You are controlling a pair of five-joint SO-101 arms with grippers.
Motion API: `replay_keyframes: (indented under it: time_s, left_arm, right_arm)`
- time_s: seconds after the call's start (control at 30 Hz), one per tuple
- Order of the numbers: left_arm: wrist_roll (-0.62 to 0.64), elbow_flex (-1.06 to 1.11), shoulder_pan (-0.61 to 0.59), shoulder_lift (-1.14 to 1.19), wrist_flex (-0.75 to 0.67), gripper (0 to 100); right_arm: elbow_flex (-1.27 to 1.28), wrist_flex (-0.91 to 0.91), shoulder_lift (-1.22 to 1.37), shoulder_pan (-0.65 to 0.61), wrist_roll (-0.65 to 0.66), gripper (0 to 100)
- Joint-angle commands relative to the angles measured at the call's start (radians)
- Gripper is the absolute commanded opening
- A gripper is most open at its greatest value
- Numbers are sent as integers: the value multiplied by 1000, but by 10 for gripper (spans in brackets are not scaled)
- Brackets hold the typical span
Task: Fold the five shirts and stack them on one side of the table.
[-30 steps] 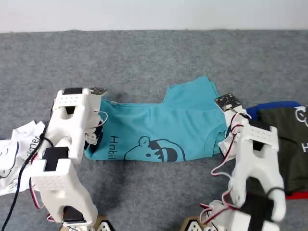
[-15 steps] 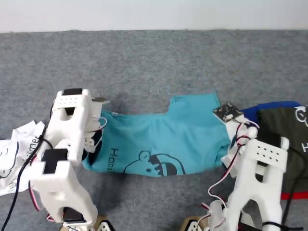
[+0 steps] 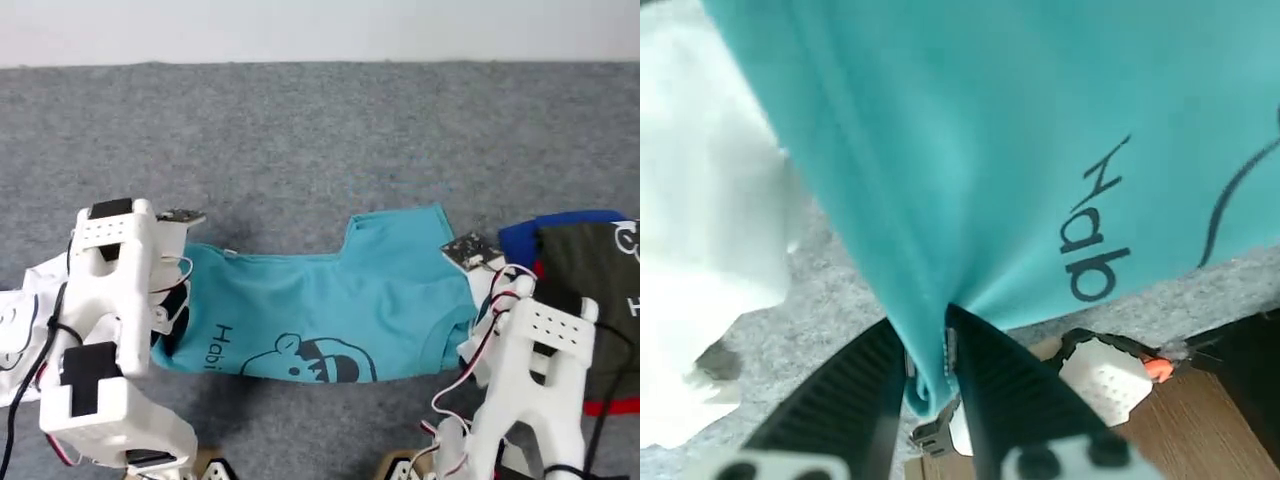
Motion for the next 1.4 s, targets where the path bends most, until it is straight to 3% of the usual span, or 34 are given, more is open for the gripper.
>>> replay_keyframes:
  time_s: [0.0, 0.33, 0.53, 0.77, 0.87, 1.13, 1.2, 1.37]
  left_arm:
    - [-14, 1, -21, -11, 25, 13]
    - [-8, -4, -15, -12, 3, 15]
    - [-6, -8, -15, -20, 5, 69]
    - [-6, -140, -20, -18, 9, 72]
    - [-5, -180, -17, -15, 6, 72]
    - [66, -278, -15, -11, 8, 72]
    - [74, -280, -15, -11, 8, 72]
    - [80, -275, -15, -11, 9, 70]
  right_arm:
    - [14, 12, -25, 18, 8, 9]
    - [21, 44, -25, 71, 5, 15]
    - [-34, 119, -27, 81, 2, 225]
    - [-270, 216, -27, 71, 6, 215]
    - [-371, 234, -27, 35, 8, 214]
    - [-611, 21, 119, -160, 9, 211]
    - [-706, 10, 234, -185, 63, 211]
    - [-957, 8, 552, -196, 364, 141]
